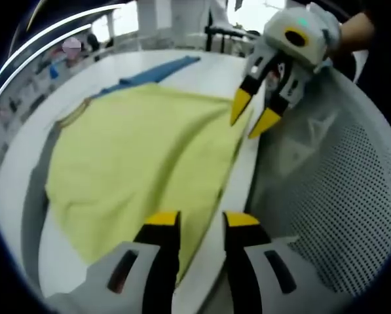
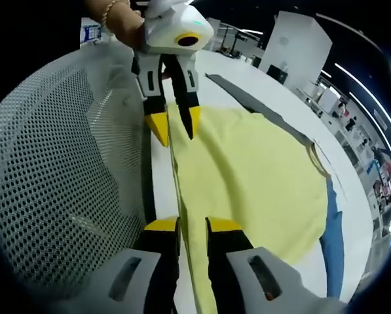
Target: Fold the garment on the visible template until the final outline fits inside the template.
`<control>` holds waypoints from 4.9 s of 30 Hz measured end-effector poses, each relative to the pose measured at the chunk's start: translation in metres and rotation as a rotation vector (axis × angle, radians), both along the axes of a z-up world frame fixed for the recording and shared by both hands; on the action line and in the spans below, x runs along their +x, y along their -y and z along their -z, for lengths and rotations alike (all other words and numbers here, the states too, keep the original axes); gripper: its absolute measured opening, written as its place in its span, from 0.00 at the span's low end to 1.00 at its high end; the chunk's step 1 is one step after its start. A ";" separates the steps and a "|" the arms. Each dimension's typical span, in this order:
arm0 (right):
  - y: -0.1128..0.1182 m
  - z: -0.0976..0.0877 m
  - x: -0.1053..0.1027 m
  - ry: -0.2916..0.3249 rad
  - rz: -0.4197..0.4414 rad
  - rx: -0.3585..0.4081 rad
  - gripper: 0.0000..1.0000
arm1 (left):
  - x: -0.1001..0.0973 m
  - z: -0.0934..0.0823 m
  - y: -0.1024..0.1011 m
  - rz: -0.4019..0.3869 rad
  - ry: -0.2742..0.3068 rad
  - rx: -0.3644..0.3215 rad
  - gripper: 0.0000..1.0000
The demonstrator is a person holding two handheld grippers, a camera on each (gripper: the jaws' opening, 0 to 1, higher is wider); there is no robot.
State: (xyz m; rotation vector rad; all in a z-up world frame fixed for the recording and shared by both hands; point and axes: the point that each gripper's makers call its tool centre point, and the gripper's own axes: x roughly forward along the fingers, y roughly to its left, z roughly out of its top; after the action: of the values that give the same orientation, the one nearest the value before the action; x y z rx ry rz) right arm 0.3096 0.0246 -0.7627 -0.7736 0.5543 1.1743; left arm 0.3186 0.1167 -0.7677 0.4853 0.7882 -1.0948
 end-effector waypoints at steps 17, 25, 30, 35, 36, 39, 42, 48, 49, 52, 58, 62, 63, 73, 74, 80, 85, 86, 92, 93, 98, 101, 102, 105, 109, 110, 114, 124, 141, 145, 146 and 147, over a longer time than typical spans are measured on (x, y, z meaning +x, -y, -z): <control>-0.003 0.011 0.001 -0.021 0.010 -0.017 0.12 | -0.003 0.008 0.028 0.021 0.002 -0.013 0.19; -0.008 0.013 0.009 -0.007 0.017 -0.021 0.10 | 0.001 0.011 0.030 0.030 0.011 0.007 0.13; -0.008 0.014 0.009 0.001 0.008 -0.026 0.05 | 0.001 0.012 0.028 0.043 0.022 0.018 0.09; -0.006 0.013 0.008 0.001 0.011 -0.025 0.02 | 0.000 0.012 0.027 0.046 0.026 0.018 0.00; -0.007 0.013 0.007 0.002 0.010 -0.025 0.02 | -0.001 0.012 0.026 0.046 0.026 0.018 0.00; -0.006 0.013 0.006 0.001 0.009 -0.024 0.02 | -0.001 0.012 0.027 0.048 0.027 0.018 0.00; -0.006 0.011 0.005 -0.001 0.008 -0.023 0.02 | -0.002 0.010 0.027 0.055 0.029 0.019 0.00; -0.005 0.010 -0.004 -0.033 -0.012 -0.023 0.02 | -0.010 0.008 0.026 0.070 0.017 0.014 0.00; -0.005 0.011 -0.006 -0.038 -0.018 -0.026 0.02 | -0.012 0.008 0.026 0.072 0.013 0.015 0.00; -0.003 0.014 -0.010 -0.050 -0.031 -0.040 0.02 | -0.016 0.011 0.026 0.077 0.001 0.018 0.00; -0.001 0.016 -0.012 -0.072 -0.034 -0.052 0.02 | -0.020 0.012 0.025 0.069 -0.021 0.017 0.00; 0.000 0.021 -0.014 -0.090 -0.041 -0.063 0.02 | -0.023 0.014 0.023 0.072 -0.036 0.023 0.00; 0.000 0.022 -0.015 -0.092 -0.042 -0.065 0.02 | -0.023 0.014 0.023 0.071 -0.037 0.022 0.00; 0.002 0.018 -0.016 -0.107 -0.036 -0.058 0.02 | -0.023 0.010 0.022 0.052 -0.060 0.008 0.00; 0.002 0.016 -0.016 -0.110 -0.032 -0.048 0.02 | -0.022 0.009 0.021 0.047 -0.061 0.003 0.00; 0.008 -0.002 -0.009 -0.135 0.070 0.057 0.02 | -0.009 -0.011 0.015 -0.060 -0.063 -0.080 0.00; 0.022 -0.019 -0.001 -0.152 0.162 0.119 0.04 | 0.006 -0.033 0.001 -0.166 -0.050 -0.148 0.01; 0.025 -0.021 0.000 -0.151 0.178 0.128 0.05 | 0.009 -0.037 -0.002 -0.187 -0.046 -0.160 0.02; 0.044 -0.040 0.013 -0.137 0.286 0.196 0.09 | 0.029 -0.061 -0.029 -0.333 -0.018 -0.227 0.08; 0.050 -0.046 0.017 -0.131 0.323 0.217 0.10 | 0.033 -0.067 -0.036 -0.361 -0.001 -0.234 0.09; 0.068 -0.058 0.031 -0.085 0.403 0.242 0.27 | 0.045 -0.082 -0.060 -0.466 0.029 -0.277 0.15; 0.085 -0.065 0.039 -0.071 0.470 0.244 0.40 | 0.050 -0.088 -0.082 -0.524 0.050 -0.269 0.21; 0.088 -0.066 0.040 -0.069 0.475 0.249 0.42 | 0.051 -0.089 -0.086 -0.538 0.052 -0.270 0.22; 0.099 -0.071 0.042 -0.063 0.507 0.264 0.42 | 0.052 -0.093 -0.100 -0.569 0.064 -0.268 0.25; 0.115 -0.078 0.043 -0.056 0.547 0.272 0.50 | 0.053 -0.100 -0.121 -0.624 0.074 -0.282 0.29; 0.121 -0.079 0.042 -0.058 0.563 0.272 0.52 | 0.053 -0.102 -0.125 -0.634 0.078 -0.282 0.31; 0.133 -0.085 0.042 -0.053 0.591 0.276 0.61 | 0.053 -0.110 -0.139 -0.660 0.090 -0.286 0.36; 0.160 -0.110 0.042 -0.026 0.659 0.300 0.80 | 0.050 -0.133 -0.157 -0.626 0.131 -0.287 0.53; 0.187 -0.119 0.030 -0.038 0.706 0.303 1.00 | 0.046 -0.165 -0.190 -0.696 0.156 -0.373 0.84; 0.187 -0.120 0.025 -0.058 0.715 0.329 1.00 | 0.041 -0.168 -0.197 -0.720 0.141 -0.376 0.90; 0.186 -0.120 0.024 -0.071 0.716 0.339 1.00 | 0.039 -0.168 -0.198 -0.718 0.142 -0.373 0.91; 0.186 -0.119 0.022 -0.090 0.721 0.344 1.00 | 0.037 -0.168 -0.199 -0.717 0.142 -0.369 0.92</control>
State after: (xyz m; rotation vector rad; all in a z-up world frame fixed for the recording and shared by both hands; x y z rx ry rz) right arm 0.3313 -0.1612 -0.6438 -0.1850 0.6139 0.6040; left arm 0.3561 0.3158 -0.5996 -0.0465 0.5465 -0.5053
